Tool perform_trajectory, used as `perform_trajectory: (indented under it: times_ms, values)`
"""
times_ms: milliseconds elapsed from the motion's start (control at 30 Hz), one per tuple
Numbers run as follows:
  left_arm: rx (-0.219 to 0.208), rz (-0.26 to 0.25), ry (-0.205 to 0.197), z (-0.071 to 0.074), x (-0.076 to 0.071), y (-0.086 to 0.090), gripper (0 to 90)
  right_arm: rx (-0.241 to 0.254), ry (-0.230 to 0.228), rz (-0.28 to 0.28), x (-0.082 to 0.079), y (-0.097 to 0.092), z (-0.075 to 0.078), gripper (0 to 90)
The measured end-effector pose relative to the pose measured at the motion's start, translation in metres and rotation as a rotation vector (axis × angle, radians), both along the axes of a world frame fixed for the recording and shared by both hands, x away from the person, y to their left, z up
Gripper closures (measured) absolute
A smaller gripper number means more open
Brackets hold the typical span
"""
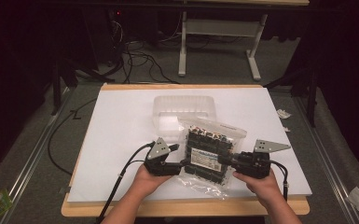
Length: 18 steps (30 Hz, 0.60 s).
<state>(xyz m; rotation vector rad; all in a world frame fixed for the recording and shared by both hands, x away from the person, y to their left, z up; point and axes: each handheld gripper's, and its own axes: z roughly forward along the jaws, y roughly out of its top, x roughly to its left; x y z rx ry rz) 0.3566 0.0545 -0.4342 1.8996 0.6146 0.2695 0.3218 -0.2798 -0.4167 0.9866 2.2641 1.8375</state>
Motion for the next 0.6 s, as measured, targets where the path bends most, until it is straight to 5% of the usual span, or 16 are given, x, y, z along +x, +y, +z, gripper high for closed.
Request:
perform_trajectory:
  times_ms: [300,400,600]
  values:
    - [0.021,0.094,0.01,0.004,-0.011,0.052,30.1,-0.028,-0.013,-0.013,-0.011,0.005,0.005,75.5]
    - [-0.002,0.14,0.017,0.0,-0.015,0.073,30.9,-0.043,-0.007,-0.013,-0.013,0.004,0.005,75.3]
    - [0.028,0.187,-0.029,-0.011,-0.02,0.093,30.1,-0.065,0.027,-0.013,-0.013,0.001,0.004,75.6]
